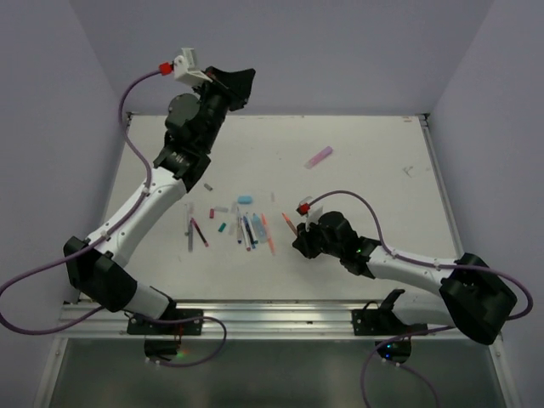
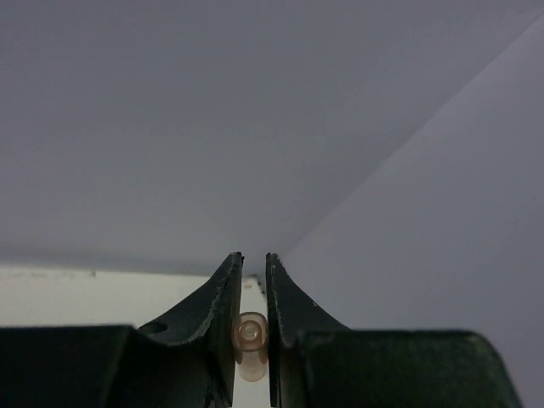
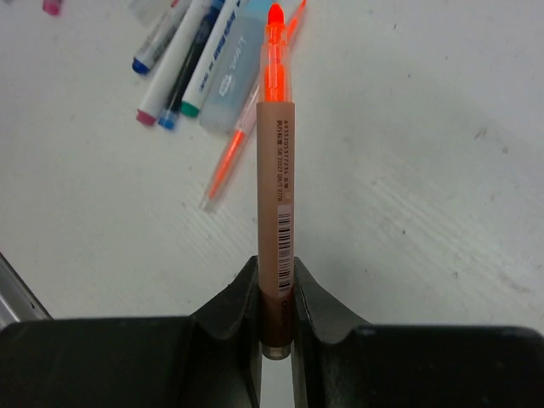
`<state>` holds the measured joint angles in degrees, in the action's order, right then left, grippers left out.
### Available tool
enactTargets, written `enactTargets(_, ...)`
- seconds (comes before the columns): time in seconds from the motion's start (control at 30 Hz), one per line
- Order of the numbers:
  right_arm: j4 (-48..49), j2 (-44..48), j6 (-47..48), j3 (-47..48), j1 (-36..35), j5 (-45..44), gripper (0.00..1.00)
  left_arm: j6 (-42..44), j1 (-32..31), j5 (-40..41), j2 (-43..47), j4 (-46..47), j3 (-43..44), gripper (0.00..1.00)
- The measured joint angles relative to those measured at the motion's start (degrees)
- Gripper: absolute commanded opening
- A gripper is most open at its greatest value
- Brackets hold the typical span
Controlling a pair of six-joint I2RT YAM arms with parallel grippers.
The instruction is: Open the pen caps
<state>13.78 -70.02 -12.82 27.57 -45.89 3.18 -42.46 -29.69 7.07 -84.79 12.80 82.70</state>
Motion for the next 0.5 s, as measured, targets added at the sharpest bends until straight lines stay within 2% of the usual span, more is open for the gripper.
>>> enactTargets(0.1,-3.98,-0.09,-0.46,-1.22,-0.09,0.68,0.0,0.02,0.33,2.34,0.44,6.34,2.86,0.0)
enactTargets(0.27,-5.66,0.04,-2.4,-0.31,-0.07,0.7,0.0,0.42,-0.31,2.43,1.2,5.9,5.55,0.0)
enactTargets(0.33,-6.36,-0.11,-3.72,0.66,-0.07,0.07,0.0,1.14,-0.24,2.38,2.8,3.17,3.65,0.0)
enactTargets(0.5,-6.88,-3.98,-8.11,4.7,-0.07,-2.23,0.01,1.79,0.35,1.97,9.33,-5.86,-7.21,0.0)
